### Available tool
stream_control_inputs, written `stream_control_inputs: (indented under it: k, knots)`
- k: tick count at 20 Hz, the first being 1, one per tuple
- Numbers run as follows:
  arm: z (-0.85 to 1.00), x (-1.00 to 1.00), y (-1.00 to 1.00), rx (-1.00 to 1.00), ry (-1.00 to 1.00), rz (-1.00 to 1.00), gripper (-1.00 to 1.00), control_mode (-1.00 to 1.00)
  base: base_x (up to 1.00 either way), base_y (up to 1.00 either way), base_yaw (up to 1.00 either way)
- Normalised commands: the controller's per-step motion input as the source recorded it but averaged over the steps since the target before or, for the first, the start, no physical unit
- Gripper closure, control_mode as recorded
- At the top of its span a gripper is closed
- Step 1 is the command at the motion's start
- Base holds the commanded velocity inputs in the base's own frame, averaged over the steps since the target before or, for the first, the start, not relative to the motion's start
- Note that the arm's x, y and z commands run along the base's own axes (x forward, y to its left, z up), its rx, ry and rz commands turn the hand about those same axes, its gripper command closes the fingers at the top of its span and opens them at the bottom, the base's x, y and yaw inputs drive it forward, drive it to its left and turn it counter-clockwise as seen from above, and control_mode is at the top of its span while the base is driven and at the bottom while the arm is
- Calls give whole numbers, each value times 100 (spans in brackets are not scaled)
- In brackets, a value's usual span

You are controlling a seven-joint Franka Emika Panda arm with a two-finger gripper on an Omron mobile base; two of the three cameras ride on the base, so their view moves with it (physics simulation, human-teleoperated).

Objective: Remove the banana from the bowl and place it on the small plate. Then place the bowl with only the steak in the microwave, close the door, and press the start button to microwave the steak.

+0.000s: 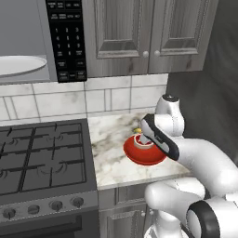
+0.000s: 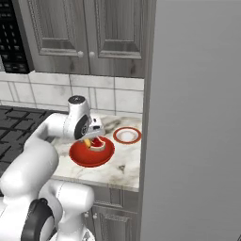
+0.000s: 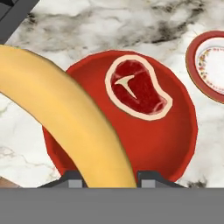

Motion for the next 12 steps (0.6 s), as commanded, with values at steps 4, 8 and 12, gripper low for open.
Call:
stream_control_inputs:
  k: [4, 8, 12]
  knots:
    - [38, 33, -43, 1, 1, 0, 100, -100, 0, 0, 0]
    - [4, 59, -34, 0, 4, 0, 100, -100, 0, 0, 0]
    - [-5, 79, -25, 0, 8, 0, 100, -100, 0, 0, 0]
